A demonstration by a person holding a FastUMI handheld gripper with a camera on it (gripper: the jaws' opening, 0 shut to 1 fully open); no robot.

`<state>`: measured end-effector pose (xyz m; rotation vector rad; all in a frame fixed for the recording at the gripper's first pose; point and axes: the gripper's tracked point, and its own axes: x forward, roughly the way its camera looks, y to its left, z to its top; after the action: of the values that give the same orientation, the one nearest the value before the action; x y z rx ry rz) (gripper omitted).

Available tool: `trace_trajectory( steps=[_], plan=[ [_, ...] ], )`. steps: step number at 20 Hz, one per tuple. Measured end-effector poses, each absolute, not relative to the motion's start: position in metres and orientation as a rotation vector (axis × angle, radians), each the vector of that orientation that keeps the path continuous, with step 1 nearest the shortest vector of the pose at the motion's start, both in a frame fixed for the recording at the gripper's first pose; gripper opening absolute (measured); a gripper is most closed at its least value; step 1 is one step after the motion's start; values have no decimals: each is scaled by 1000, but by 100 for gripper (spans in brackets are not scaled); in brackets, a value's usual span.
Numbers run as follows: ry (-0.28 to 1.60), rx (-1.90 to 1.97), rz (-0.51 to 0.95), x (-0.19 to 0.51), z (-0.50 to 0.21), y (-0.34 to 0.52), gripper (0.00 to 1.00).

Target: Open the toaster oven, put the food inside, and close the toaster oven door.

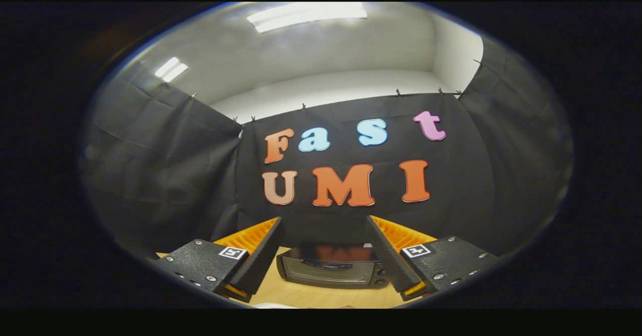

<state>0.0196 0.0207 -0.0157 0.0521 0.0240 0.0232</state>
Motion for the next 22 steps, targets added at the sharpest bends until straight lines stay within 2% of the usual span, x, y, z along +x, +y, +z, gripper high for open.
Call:
trace_trajectory(
  steps=[14,22],
  plan=[
    [27,65,13,42,-26,24,97],
    [87,80,-3,73,-73,33,97]
  ],
)
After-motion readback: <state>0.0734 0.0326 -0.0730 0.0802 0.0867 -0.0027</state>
